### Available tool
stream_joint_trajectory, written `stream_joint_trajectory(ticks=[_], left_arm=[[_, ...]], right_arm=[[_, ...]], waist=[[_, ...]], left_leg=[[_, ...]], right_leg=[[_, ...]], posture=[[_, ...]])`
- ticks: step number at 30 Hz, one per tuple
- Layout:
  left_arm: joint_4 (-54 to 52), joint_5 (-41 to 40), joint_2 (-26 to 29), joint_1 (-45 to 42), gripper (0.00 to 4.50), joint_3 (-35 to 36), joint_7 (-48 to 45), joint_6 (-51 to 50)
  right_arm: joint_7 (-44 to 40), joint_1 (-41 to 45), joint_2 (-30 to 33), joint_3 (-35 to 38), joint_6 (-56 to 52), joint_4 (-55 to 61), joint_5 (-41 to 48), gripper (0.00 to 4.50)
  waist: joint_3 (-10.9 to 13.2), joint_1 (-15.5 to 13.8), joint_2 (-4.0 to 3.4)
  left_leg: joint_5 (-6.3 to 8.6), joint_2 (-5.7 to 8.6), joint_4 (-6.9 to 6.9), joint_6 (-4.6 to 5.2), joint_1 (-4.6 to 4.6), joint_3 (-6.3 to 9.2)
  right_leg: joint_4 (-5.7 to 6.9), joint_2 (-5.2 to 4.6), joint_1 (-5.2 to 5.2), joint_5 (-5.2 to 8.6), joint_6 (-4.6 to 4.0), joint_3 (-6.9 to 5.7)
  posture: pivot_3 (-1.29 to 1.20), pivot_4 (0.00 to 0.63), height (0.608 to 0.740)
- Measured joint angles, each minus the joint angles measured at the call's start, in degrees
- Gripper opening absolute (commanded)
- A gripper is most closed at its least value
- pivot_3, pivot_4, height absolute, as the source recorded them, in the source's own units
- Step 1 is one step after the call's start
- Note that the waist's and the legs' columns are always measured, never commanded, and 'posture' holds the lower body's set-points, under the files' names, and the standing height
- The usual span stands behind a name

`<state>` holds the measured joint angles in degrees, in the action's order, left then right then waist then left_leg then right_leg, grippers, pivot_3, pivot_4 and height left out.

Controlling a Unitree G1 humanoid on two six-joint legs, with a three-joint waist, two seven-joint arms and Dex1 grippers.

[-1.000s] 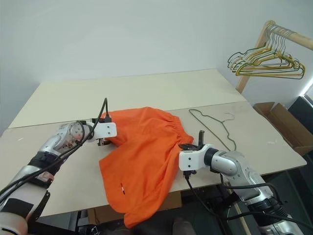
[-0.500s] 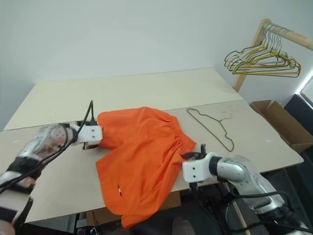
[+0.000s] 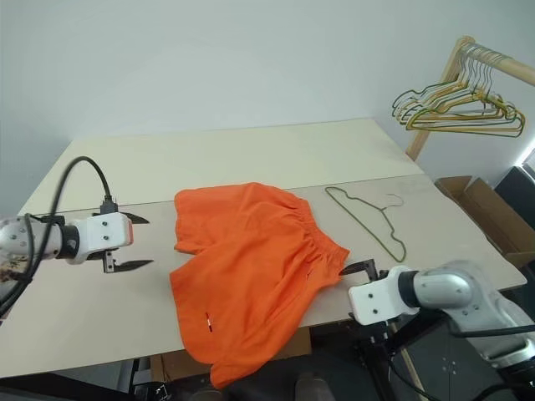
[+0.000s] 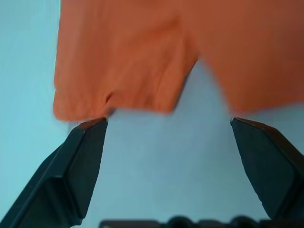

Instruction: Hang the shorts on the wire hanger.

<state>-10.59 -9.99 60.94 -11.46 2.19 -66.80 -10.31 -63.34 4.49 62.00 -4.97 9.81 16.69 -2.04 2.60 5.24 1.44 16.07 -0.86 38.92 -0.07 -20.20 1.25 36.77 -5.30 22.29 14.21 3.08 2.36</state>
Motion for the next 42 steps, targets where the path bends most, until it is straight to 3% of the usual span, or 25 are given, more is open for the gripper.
stream_joint_trajectory(ticks=[3, 9, 17, 27, 31, 39, 42], left_arm=[[-7.21, -3.59, -0.18, 2.62, 4.50, 0.10, -0.34, -6.01], [-17.82, -5.21, -0.17, 5.73, 4.50, -6.51, 0.53, -20.87], [-21.60, 0.96, -2.30, 2.34, 4.50, -18.36, 7.82, -33.46], [-4.97, 3.04, -3.44, -9.02, 4.50, -15.82, 9.46, -32.74], [5.27, 3.10, -7.70, -14.37, 4.50, -16.62, 8.52, -32.10], [23.01, 6.28, -15.73, -22.39, 4.50, -24.69, 3.49, -28.17], [27.79, 7.91, -16.89, -24.90, 3.58, -25.25, 2.50, -26.02]], right_arm=[[-0.31, 3.29, -0.68, 0.50, 0.02, -0.88, 1.34, 4.48], [-0.29, 6.73, -2.93, -1.11, 0.75, -3.87, 1.07, 4.48], [-0.24, 7.40, -3.62, -1.91, 2.01, -4.41, 0.79, 4.48], [-0.19, 5.54, -3.48, -1.68, 2.32, -4.11, 0.85, 4.48], [-0.17, 5.24, -3.43, -1.47, 2.31, -3.58, 0.89, 4.48], [-0.11, 3.75, -3.06, -0.72, 1.99, -2.18, 1.00, 4.48], [-0.01, 3.32, -3.02, -0.35, 1.18, -1.20, 1.01, 4.50]], waist=[[0.00, 0.10, 0.00], [0.00, 0.15, 0.00], [0.00, -0.05, 0.00], [0.00, 0.17, 0.00], [0.00, 0.31, 0.00], [-0.02, 0.53, 0.03], [-0.02, 0.70, 0.02]], left_leg=[[0.00, -0.03, -0.03, 0.01, 0.04, 0.02], [0.02, 0.00, -0.03, 0.03, -0.01, 0.02], [0.02, 0.03, -0.02, 0.03, 0.01, 0.03], [0.02, 0.04, -0.01, 0.03, 0.01, 0.03], [0.02, 0.05, -0.01, 0.04, -0.01, 0.04], [0.02, 0.05, 0.03, 0.04, -0.02, 0.04], [0.02, 0.06, 0.03, 0.04, -0.01, 0.05]], right_leg=[[0.01, 0.06, -0.01, 0.00, 0.00, -0.01], [-0.02, 0.05, 0.01, 0.00, -0.01, 0.01], [-0.02, 0.07, -0.01, -0.01, -0.02, 0.02], [-0.04, 0.07, -0.02, 0.00, -0.02, 0.00], [-0.06, 0.07, 0.00, 0.00, -0.02, 0.00], [-0.04, 0.09, -0.01, 0.00, -0.02, 0.00], [-0.05, 0.09, -0.02, 0.00, -0.02, 0.01]], posture=[[-0.09, 0.000, 0.740], [-0.10, 0.000, 0.740], [-0.12, 0.000, 0.740], [-0.13, 0.000, 0.740], [-0.14, 0.000, 0.740], [-0.18, 0.000, 0.740], [-0.19, 0.000, 0.740]])
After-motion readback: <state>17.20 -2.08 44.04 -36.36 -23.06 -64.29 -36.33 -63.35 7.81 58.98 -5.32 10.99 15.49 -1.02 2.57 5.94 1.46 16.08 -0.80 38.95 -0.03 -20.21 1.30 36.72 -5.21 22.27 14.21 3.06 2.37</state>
